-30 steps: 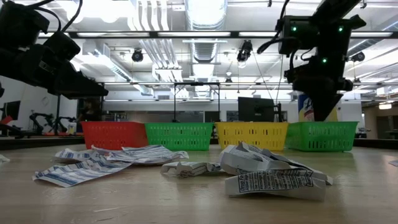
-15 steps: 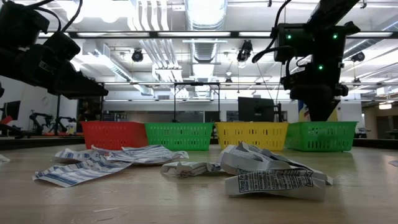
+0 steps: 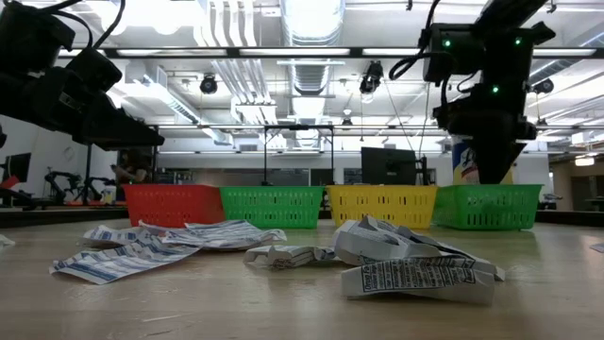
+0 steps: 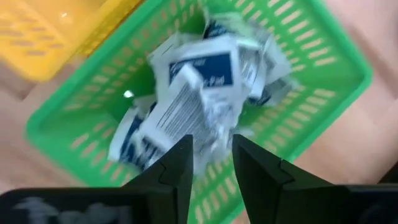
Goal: Pick & Place First Aid Supplies
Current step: Put the blue alcohol pad into the right green bin
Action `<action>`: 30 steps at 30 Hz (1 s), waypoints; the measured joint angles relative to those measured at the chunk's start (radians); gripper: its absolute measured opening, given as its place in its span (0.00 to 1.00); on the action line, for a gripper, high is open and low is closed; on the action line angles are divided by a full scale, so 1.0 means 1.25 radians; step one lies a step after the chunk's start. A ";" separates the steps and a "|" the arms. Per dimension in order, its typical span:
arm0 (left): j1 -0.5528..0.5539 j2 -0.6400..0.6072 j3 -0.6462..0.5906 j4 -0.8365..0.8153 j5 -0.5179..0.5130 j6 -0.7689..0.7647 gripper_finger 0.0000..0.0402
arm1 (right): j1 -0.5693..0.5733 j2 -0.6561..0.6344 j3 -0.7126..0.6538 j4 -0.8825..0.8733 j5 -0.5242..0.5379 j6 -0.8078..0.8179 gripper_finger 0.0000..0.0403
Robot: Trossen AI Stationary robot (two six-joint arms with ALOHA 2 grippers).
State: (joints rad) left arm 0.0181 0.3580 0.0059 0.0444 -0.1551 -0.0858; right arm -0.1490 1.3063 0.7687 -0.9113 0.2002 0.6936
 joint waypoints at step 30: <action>0.000 0.000 0.000 0.000 0.000 0.000 0.28 | 0.326 -0.076 0.170 0.083 -0.098 0.157 0.15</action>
State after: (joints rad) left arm 0.0181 0.3580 0.0059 0.0444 -0.1551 -0.0859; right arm 0.2582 1.2110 0.9809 -0.8077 0.0776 0.8898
